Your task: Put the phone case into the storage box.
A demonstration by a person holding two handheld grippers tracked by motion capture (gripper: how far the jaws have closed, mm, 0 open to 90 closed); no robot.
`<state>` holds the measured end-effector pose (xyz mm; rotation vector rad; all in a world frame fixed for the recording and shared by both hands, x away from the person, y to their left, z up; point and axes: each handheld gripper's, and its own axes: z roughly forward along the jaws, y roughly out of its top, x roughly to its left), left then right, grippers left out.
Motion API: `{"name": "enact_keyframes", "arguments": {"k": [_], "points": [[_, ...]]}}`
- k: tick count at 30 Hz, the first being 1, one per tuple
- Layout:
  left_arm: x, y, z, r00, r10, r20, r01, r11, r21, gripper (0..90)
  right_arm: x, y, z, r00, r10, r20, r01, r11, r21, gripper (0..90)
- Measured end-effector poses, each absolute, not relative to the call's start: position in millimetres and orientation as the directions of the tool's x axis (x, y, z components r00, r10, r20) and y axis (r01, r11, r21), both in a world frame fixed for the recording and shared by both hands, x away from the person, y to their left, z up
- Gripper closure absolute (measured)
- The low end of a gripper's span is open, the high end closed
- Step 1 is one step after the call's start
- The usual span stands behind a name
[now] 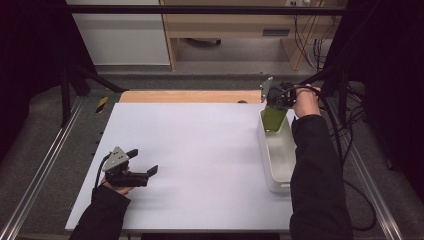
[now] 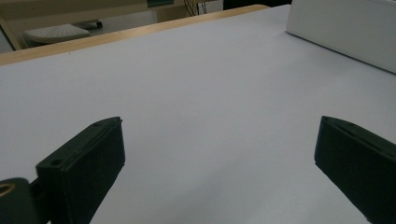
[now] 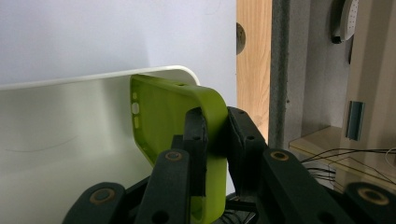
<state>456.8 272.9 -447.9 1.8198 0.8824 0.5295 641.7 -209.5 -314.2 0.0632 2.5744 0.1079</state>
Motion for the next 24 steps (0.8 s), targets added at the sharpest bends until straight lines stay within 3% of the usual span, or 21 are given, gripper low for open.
{"name": "enact_keyframes", "arguments": {"k": [19,21,24], "points": [[459.0,274.0,-450.7,0.633,0.773,-0.038,0.344,-0.237,0.909,1.4,653.3,-206.0,-325.4,-0.832,0.071,-0.55,0.033,0.996,0.078,76.5],[459.1,274.1,-450.8,0.633,0.773,-0.038,0.344,-0.237,0.909,1.4,653.6,-205.3,-326.5,-0.83,0.07,-0.553,0.036,0.997,0.073,74.1],[459.2,274.2,-450.9,0.633,0.773,-0.038,0.344,-0.237,0.908,1.4,654.5,-204.8,-326.6,-0.823,0.093,-0.561,0.055,0.995,0.084,59.7]]}}
